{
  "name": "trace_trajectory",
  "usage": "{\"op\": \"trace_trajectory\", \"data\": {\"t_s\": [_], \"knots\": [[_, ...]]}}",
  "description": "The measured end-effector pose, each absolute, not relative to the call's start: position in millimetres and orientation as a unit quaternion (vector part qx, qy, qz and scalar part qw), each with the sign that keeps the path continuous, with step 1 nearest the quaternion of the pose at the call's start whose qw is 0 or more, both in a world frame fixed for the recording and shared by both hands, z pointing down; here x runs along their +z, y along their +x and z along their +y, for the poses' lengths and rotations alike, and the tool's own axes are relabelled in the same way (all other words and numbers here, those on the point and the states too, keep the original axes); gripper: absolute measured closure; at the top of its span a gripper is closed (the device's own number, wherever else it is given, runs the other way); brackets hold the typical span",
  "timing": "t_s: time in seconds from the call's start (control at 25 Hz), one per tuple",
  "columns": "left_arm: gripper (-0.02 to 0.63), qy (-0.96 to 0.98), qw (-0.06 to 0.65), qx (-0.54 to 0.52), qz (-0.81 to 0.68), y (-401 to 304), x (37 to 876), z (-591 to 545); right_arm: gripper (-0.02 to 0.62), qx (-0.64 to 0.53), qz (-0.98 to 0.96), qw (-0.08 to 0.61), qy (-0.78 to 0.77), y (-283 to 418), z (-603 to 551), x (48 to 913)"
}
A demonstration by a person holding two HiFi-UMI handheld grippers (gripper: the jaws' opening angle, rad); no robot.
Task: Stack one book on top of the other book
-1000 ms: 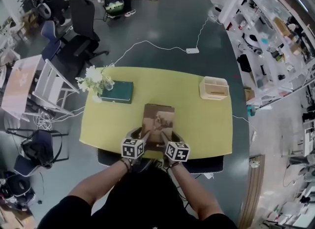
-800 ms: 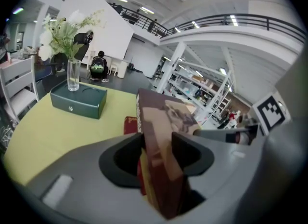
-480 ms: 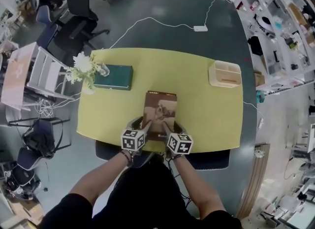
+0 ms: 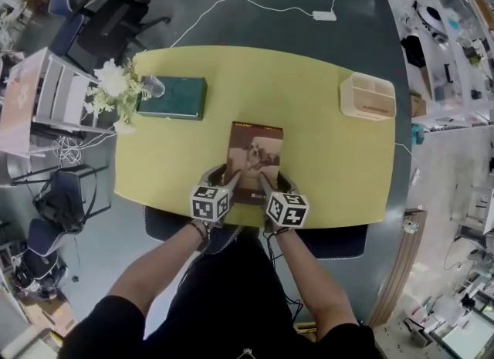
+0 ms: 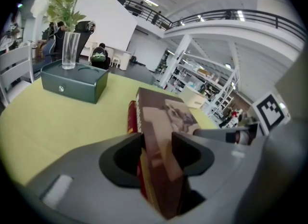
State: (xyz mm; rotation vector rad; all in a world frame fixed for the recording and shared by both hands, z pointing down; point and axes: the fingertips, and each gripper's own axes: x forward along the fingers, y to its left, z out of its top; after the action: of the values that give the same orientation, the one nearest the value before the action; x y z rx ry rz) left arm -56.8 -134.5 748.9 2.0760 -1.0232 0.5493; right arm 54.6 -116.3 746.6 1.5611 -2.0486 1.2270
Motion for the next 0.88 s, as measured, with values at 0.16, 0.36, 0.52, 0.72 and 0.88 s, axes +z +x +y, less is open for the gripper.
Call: {"op": "trace_trajectory", "data": {"t_s": [0.16, 0.36, 0.52, 0.72, 0.88], "knots": [[0.394, 0.808, 0.374, 0.220, -0.398, -54.0, 757.3, -138.9, 0.367, 0.435, -0.708, 0.144, 0.537, 57.4, -120.0, 756.4], [0.394, 0.801, 0.382, 0.230, -0.399, -51.3, 769.2, -137.9, 0.367, 0.446, -0.705, 0.151, 0.530, 59.8, -119.2, 768.7], [0.393, 0.797, 0.387, 0.229, -0.403, -52.2, 775.0, -138.6, 0.367, 0.449, -0.705, 0.153, 0.527, 58.8, -120.2, 774.3], [0.391, 0.798, 0.384, 0.227, -0.406, -52.3, 775.4, -140.1, 0.367, 0.448, -0.707, 0.149, 0.527, 59.2, -121.7, 774.5], [0.391, 0.798, 0.384, 0.224, -0.406, -52.5, 775.3, -140.2, 0.367, 0.450, -0.706, 0.148, 0.527, 59.1, -121.7, 775.1]]}}
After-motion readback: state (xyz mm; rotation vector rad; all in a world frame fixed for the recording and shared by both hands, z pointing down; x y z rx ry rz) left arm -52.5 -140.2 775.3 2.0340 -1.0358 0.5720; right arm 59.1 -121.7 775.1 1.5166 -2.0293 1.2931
